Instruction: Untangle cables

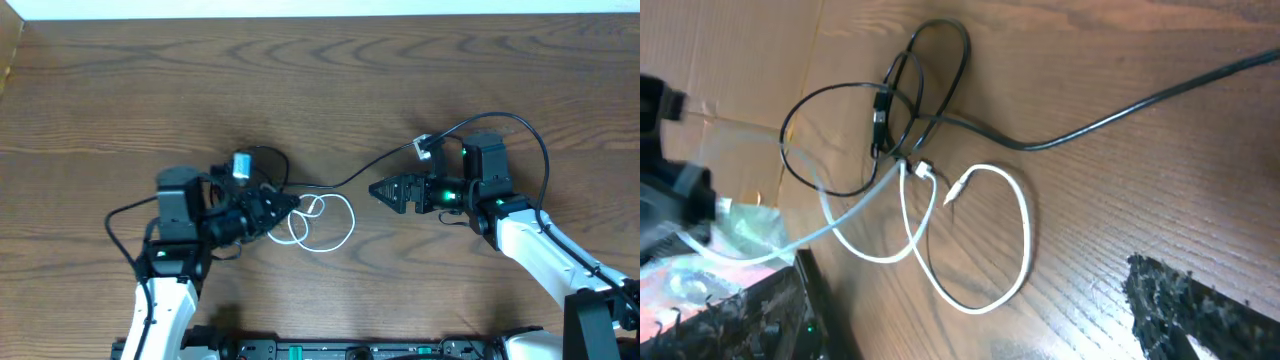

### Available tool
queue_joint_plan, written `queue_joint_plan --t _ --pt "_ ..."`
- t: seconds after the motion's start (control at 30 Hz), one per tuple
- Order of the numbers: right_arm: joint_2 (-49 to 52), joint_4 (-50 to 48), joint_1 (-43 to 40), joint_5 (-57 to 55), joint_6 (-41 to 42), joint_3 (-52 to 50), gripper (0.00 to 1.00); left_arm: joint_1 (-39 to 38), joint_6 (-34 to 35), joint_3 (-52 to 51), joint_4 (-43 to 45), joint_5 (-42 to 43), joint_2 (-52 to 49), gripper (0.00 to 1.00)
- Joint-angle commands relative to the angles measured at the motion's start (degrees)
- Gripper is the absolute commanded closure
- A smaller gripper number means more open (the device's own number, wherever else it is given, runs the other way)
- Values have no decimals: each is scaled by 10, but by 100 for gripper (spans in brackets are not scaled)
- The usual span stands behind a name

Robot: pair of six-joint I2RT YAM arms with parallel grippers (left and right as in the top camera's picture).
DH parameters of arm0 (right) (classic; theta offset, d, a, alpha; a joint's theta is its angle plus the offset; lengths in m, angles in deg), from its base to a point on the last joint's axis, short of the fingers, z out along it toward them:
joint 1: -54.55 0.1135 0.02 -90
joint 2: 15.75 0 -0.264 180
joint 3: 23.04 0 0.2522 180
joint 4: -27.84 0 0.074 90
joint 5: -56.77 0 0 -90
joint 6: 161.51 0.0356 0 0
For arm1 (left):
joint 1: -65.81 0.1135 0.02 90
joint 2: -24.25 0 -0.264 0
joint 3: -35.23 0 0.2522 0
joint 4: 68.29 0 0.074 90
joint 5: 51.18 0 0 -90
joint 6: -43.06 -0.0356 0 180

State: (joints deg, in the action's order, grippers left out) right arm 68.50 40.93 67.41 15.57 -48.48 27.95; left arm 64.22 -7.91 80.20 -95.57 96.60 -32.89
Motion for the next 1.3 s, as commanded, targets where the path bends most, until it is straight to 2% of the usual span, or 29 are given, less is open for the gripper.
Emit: queue_joint_plan --t 0.0,0.07,0.33,0.57,0.8,0.87,1.1,1.27 --pt "-4 2 -4 -5 1 2 1 -42 -11 0 -36 -124 -11 83" --pt "-4 2 -4 -5 1 2 1 -63 -11 0 -44 -142 -20 67" --pt "-4 8 -4 -12 1 2 1 -138 -13 0 -44 -192 -75 40" --pt "-3 13 11 -29 1 2 1 -161 -13 0 -47 -199 -126 35" --pt "-3 5 53 -87 6 2 1 -160 -13 13 -59 -177 -127 32" --pt "-3 -2 75 -107 5 2 1 -155 -32 27 -77 -177 -127 30" --pt "-3 -1 133 -198 8 2 1 -104 -76 27 -106 -185 -127 28" --pt "-3 -2 165 -251 25 2 1 -45 -89 27 -161 -277 -127 28"
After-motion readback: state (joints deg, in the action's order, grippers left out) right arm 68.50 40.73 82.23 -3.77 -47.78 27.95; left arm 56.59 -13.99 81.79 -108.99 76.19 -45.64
